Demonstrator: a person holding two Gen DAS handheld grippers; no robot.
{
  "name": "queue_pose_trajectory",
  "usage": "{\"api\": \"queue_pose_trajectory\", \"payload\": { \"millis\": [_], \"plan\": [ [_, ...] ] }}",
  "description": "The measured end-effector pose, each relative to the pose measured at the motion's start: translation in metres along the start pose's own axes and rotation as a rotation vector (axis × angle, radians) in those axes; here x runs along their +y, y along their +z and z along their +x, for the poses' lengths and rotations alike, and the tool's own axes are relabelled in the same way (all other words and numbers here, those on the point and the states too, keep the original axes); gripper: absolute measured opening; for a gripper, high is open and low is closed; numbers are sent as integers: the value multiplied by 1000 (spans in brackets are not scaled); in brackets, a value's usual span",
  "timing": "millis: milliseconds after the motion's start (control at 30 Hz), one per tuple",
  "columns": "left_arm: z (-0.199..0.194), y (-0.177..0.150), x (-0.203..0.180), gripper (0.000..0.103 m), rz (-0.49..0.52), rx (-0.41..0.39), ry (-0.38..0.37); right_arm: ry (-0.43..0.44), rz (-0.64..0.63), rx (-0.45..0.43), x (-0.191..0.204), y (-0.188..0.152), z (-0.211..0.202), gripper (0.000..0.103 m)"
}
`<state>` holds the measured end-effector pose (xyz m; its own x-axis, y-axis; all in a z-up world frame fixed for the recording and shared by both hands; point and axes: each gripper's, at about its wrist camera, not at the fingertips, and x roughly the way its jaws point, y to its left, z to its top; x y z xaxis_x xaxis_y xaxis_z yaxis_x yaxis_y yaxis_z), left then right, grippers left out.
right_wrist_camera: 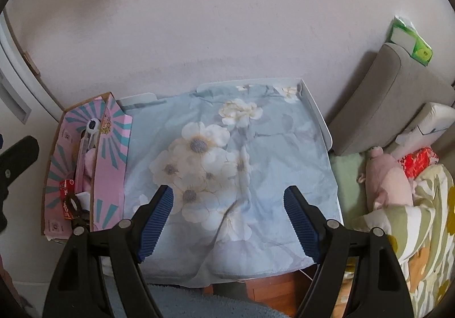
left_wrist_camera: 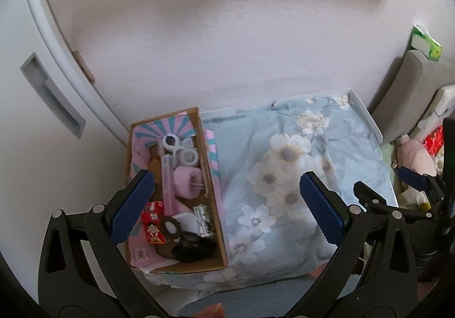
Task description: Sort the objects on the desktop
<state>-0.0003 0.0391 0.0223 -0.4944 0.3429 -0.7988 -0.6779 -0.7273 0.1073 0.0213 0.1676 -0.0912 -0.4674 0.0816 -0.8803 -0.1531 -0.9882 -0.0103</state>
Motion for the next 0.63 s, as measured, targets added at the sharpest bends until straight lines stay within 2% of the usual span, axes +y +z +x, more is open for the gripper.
{"api": "queue_pose_trajectory", "payload": {
  "millis": [433,633],
  "plan": [
    [9,-1,2,102,-18,29,-12,-7,-37,14,8,-1,4,77],
    [8,-1,5,102,-22,14,-1,-2,-54,12,13,1,4,77]
  ]
}}
